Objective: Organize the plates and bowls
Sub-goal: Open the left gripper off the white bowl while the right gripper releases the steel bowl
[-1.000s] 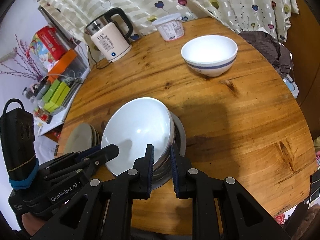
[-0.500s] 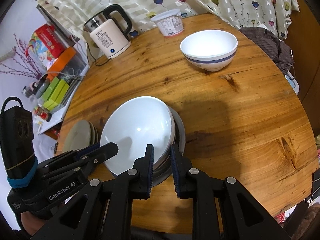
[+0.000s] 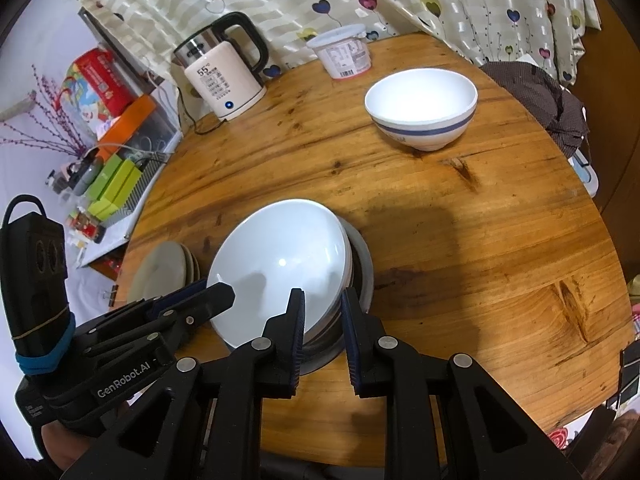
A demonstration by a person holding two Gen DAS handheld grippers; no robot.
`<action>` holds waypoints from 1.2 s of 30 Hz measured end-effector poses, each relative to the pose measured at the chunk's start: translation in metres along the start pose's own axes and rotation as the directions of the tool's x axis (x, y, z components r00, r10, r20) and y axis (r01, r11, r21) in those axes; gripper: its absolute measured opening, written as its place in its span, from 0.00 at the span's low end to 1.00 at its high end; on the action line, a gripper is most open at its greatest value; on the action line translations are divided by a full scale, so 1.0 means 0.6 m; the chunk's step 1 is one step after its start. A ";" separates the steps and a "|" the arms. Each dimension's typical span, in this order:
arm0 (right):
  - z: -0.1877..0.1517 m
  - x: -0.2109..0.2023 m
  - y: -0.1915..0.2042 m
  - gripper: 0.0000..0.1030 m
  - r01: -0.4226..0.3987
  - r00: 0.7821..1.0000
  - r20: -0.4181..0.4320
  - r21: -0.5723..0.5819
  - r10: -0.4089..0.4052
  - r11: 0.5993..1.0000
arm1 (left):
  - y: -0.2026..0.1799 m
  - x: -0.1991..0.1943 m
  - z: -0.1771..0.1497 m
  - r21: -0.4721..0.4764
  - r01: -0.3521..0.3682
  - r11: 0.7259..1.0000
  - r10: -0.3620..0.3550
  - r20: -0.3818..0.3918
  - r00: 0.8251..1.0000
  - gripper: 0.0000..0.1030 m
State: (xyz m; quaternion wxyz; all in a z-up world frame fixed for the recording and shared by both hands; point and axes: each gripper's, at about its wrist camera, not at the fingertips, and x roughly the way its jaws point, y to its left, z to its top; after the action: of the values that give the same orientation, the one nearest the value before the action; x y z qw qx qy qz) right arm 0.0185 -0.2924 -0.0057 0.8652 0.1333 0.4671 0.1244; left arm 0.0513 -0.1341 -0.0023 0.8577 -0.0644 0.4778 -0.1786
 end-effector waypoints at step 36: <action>0.030 -0.021 -0.023 0.46 0.003 0.999 0.040 0.013 -0.003 1.000 | 0.005 -0.021 0.032 0.021 -0.026 0.999 0.024 0.065 0.998 0.26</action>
State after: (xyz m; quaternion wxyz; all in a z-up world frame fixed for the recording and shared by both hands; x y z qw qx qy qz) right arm 0.0282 -0.3118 0.0090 0.8737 0.1407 0.4507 0.1174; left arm 0.0619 -0.1277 0.0172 0.8756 -0.0548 0.4485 -0.1709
